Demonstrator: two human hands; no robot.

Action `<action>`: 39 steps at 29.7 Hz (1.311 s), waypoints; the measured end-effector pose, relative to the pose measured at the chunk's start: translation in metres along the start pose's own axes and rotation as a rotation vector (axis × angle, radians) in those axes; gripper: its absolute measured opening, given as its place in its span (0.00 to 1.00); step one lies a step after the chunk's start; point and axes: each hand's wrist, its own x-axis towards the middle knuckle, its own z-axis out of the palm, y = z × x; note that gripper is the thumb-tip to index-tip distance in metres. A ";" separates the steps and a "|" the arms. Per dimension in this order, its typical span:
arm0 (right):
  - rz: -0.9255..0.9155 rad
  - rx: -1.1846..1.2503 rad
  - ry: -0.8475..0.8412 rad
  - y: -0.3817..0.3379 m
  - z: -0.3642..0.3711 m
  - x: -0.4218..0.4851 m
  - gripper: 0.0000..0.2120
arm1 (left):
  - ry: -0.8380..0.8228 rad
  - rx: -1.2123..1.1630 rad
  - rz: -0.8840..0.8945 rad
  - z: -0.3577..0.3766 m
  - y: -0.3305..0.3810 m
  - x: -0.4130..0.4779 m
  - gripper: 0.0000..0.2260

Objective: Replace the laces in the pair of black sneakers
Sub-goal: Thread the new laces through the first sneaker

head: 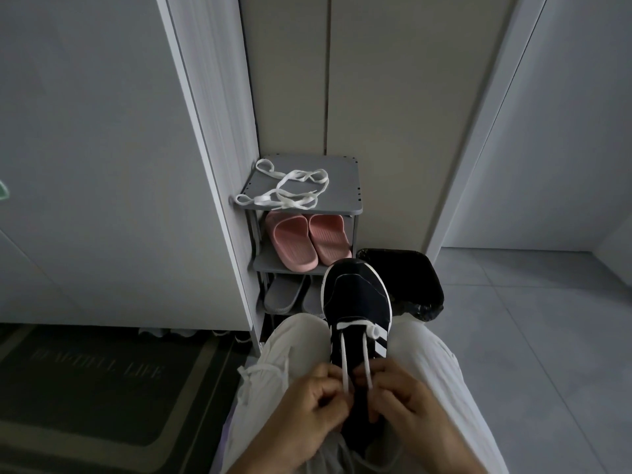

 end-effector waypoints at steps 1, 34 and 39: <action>0.017 0.036 0.004 0.000 -0.002 0.000 0.10 | -0.012 -0.001 -0.003 -0.001 -0.002 -0.002 0.13; -0.011 -0.109 0.494 -0.024 0.001 0.061 0.09 | 0.481 0.440 0.583 -0.014 0.023 0.082 0.08; -0.055 -0.119 0.359 -0.022 -0.006 0.062 0.09 | 0.498 0.341 0.533 -0.012 0.024 0.081 0.02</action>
